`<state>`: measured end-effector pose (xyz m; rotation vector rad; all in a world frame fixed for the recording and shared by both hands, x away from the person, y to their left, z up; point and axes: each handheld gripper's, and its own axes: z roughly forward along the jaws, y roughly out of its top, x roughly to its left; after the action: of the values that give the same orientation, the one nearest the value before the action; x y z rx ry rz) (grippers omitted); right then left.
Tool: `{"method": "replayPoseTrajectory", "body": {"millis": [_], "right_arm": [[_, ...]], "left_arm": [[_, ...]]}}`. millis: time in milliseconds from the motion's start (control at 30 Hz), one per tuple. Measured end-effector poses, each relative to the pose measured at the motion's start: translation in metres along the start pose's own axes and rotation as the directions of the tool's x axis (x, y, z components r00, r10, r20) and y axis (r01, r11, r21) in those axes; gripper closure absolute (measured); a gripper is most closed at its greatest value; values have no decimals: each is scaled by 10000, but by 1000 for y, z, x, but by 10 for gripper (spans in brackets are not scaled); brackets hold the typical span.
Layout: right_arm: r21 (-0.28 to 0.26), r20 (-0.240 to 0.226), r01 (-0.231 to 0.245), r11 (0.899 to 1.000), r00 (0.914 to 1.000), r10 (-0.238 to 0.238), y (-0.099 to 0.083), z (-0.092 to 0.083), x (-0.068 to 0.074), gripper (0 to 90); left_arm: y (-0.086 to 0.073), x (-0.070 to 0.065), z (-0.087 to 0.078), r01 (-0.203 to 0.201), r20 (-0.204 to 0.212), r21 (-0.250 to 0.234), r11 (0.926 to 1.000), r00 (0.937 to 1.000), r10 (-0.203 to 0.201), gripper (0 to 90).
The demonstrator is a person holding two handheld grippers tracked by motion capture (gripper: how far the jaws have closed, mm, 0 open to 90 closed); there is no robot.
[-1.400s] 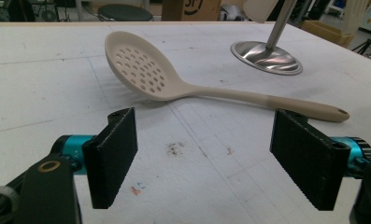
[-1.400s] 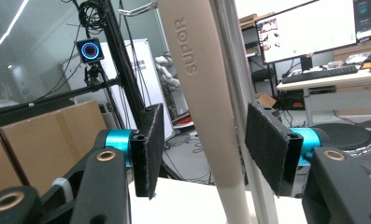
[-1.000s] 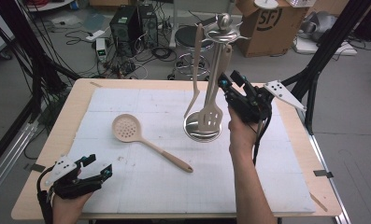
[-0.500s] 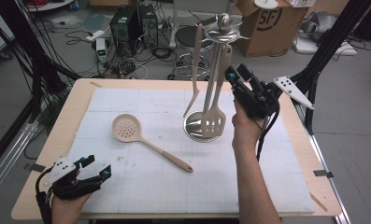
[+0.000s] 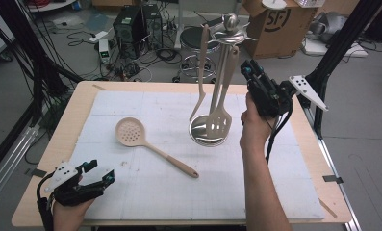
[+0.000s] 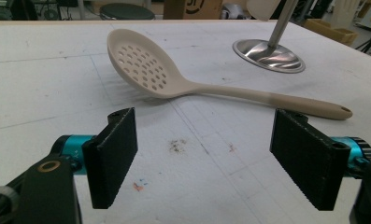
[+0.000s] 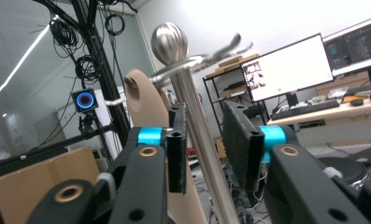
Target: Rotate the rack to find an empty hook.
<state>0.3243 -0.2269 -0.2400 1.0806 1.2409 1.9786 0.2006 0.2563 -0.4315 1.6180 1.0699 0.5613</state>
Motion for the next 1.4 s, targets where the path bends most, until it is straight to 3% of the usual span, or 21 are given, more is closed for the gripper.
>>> {"method": "replayPoseTrajectory", "body": {"millis": [100,300,500,833,1200,1400], "right_arm": [[-132,-65,83,9999,9999,-84,1,1,2,756],[-215,-142,28,9998,9999,-31,0,4,0,895],[-198,-311,-208,9996,9993,202,5,10,0,896],[-361,-577,128,9993,9982,-149,17,16,14,896],[-216,-283,699,9973,9971,-705,21,22,20,897],[-86,-308,586,9982,9978,-589,19,23,19,896]], "left_arm": [[0,0,0,13,20,-13,10000,10000,-13,238],[0,-1,-1,45,18,-74,10000,10000,-45,238],[1,0,0,-5,29,-42,10000,10000,6,238],[1,0,-1,5,18,-60,10000,10000,-4,238],[1,1,-2,49,-20,-77,10000,10000,-49,238],[1,1,-1,16,-11,-33,10000,10000,-16,238]]}}
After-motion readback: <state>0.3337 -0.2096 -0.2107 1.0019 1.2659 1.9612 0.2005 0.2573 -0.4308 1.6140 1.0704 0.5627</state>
